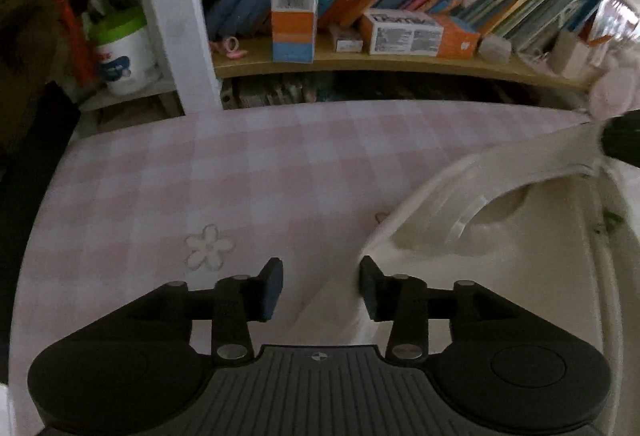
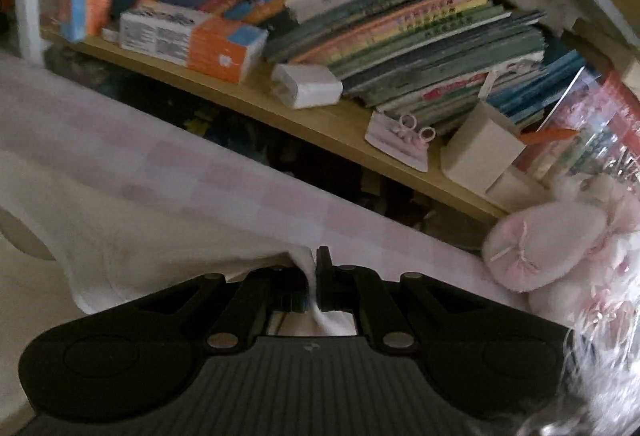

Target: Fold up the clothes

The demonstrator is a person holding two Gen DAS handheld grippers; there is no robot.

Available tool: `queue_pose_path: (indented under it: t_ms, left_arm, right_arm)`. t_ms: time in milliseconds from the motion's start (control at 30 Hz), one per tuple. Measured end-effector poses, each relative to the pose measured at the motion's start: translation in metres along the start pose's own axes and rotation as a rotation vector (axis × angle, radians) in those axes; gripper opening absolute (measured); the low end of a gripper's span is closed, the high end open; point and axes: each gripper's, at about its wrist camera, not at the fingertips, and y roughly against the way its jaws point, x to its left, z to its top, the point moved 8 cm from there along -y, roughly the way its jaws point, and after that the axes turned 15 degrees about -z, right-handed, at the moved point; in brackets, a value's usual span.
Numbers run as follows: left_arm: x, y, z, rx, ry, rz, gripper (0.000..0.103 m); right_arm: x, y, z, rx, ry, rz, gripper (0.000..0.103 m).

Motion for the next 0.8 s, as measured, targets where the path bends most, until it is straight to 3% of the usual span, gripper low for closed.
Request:
queue_pose_path:
  t_ms: [133, 267, 300, 433, 567, 800]
  left_arm:
    - [-0.009, 0.029, -0.027, -0.011, -0.059, 0.002, 0.044]
    - [-0.019, 0.055, -0.056, -0.019, -0.143, 0.029, 0.044]
    - [-0.02, 0.059, -0.063, -0.02, -0.153, 0.037, 0.044]
    - [-0.011, 0.066, -0.075, -0.049, -0.076, 0.039, 0.044]
    - [-0.001, 0.06, -0.065, -0.086, -0.031, 0.022, 0.042]
    - [0.007, 0.022, -0.053, -0.047, -0.029, 0.001, 0.039]
  right_arm:
    - [0.008, -0.014, -0.007, 0.026, 0.047, -0.005, 0.009]
    - [0.006, -0.007, -0.017, -0.003, 0.088, -0.041, 0.048]
    - [0.004, -0.001, -0.019, -0.021, 0.106, -0.049, 0.053]
    - [-0.001, 0.034, -0.033, -0.097, 0.145, -0.038, 0.058]
    - [-0.006, 0.074, -0.059, -0.144, 0.115, -0.016, 0.058]
    - [0.009, 0.127, -0.113, -0.111, 0.013, 0.02, 0.057]
